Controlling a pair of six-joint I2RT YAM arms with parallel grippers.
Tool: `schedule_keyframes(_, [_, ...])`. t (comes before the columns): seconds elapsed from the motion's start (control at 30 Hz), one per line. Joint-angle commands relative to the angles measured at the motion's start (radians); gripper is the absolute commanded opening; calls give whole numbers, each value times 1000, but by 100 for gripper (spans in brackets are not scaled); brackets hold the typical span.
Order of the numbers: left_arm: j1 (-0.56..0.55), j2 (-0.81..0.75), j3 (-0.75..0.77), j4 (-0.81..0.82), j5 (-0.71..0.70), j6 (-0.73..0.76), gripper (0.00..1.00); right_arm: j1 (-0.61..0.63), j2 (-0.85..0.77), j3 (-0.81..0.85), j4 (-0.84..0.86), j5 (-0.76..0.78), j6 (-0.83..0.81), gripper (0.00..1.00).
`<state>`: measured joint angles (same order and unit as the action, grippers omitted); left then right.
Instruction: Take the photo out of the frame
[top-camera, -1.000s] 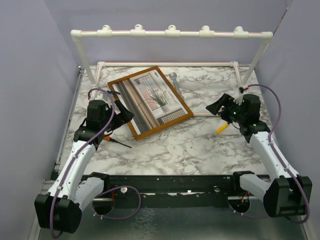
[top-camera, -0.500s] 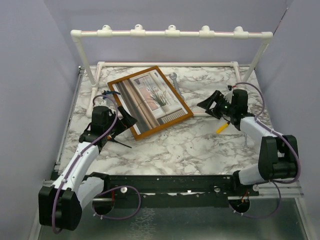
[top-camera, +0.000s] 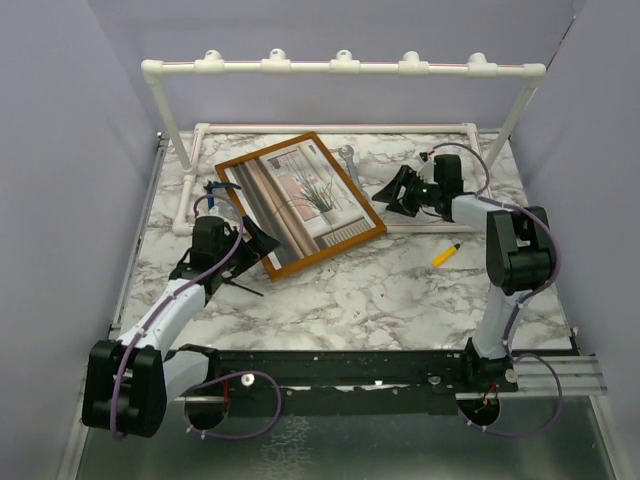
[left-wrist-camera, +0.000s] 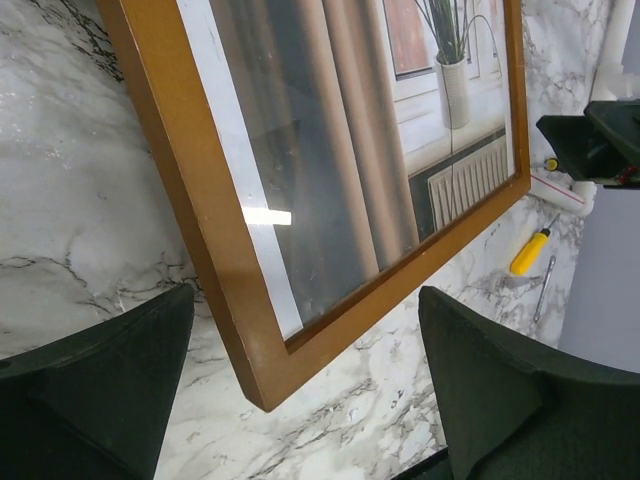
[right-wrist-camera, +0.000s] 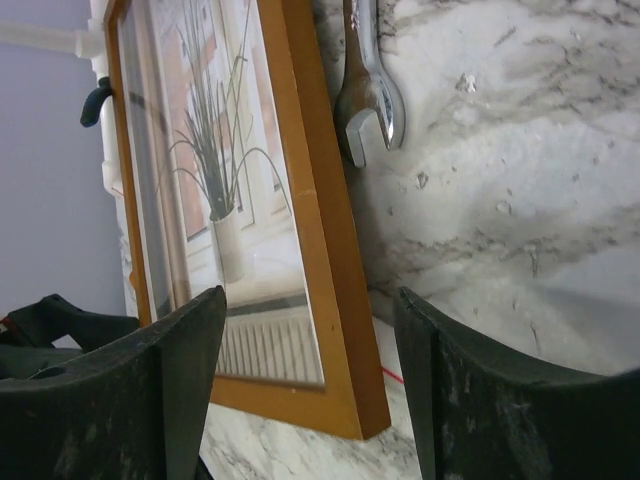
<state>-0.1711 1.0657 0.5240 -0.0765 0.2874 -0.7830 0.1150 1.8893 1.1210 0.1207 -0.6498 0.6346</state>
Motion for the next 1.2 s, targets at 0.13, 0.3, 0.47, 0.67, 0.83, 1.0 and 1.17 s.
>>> schedule_keyframes(0.13, [4,91,-26,132,22,-20,91,41,176,155,-62,-87,-35,70])
schedule_keyframes(0.3, [4,147,-21,149,25,3,86,43,219,154,-7,-138,2,68])
schedule_keyframes(0.47, [5,159,-20,161,11,23,73,50,250,157,29,-181,29,66])
schedule_keyframes(0.67, [5,192,-19,166,12,28,57,52,238,140,78,-236,67,47])
schedule_keyframes(0.83, [4,200,-21,169,18,42,45,52,180,105,77,-243,66,27])
schedule_keyframes(1.0, [5,166,-36,167,20,44,43,52,90,34,74,-242,55,21])
schedule_keyframes(1.17, [4,126,-61,165,40,54,43,52,-35,-51,15,-204,0,20])
